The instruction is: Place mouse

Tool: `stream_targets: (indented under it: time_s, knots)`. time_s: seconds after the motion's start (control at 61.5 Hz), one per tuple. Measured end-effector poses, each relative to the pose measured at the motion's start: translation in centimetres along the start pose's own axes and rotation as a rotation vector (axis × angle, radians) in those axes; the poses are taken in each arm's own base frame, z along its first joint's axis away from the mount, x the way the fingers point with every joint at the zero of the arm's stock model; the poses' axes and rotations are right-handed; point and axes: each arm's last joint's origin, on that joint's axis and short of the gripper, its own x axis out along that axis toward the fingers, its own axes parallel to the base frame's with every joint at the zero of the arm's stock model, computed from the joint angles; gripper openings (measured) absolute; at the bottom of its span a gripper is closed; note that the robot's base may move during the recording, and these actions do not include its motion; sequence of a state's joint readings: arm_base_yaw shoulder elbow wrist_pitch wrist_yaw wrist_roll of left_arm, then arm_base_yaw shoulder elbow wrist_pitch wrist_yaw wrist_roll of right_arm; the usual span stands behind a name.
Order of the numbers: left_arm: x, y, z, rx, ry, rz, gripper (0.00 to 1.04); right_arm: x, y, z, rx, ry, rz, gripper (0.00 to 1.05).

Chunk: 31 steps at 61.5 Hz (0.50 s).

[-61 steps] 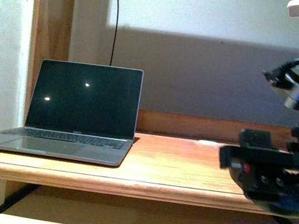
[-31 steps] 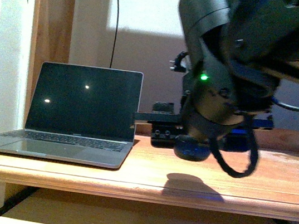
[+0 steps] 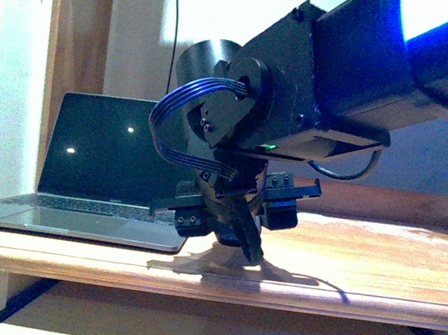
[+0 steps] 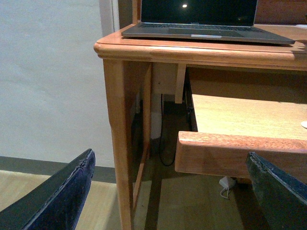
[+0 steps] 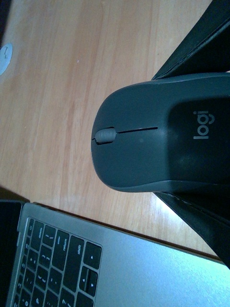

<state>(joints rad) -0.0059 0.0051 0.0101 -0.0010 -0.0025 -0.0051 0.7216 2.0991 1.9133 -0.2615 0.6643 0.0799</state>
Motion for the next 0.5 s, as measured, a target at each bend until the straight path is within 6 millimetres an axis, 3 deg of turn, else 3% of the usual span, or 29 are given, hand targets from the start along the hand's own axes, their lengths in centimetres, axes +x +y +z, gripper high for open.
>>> stream_targets:
  time_s: [0.504]
  knots:
    - [0.0, 0.0, 0.0, 0.000, 0.000, 0.000, 0.97, 2.7, -1.8, -0.3, -0.051, 0.023, -0.092, 0.56]
